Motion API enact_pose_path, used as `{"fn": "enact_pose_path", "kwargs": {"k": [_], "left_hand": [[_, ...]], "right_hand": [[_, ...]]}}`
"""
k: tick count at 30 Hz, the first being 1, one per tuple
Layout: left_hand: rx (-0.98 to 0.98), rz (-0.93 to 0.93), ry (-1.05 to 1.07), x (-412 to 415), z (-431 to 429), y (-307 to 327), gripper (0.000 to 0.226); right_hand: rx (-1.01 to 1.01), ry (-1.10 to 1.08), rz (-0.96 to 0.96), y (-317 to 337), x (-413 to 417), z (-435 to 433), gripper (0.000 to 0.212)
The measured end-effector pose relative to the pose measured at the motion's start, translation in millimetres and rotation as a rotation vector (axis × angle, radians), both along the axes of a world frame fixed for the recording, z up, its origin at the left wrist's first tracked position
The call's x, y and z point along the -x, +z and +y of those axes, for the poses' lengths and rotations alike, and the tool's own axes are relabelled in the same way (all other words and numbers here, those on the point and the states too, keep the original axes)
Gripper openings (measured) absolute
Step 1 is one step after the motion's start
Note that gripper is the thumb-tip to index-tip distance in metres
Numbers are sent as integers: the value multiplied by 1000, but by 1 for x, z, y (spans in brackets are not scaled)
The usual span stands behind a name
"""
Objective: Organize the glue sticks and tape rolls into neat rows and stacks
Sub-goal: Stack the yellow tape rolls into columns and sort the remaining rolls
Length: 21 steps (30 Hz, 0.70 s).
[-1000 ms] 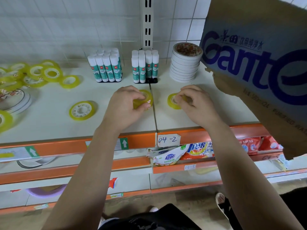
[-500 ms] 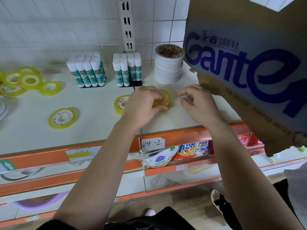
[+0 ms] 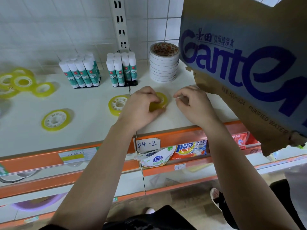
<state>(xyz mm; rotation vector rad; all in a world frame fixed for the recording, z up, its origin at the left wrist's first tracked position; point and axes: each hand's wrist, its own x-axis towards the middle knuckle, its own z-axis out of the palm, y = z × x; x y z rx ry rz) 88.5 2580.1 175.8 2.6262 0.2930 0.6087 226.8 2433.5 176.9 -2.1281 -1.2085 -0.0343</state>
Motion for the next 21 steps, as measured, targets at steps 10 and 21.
{"fn": "enact_pose_path", "kwargs": {"k": [10, 21], "left_hand": [[-65, 73, -17, -1, 3, 3, 38], [-40, 81, -2, 4, 3, 4, 40]], "right_hand": [[15, -13, -13, 1, 1, -1, 16], [31, -17, -6, -1, 1, -1, 15]]}}
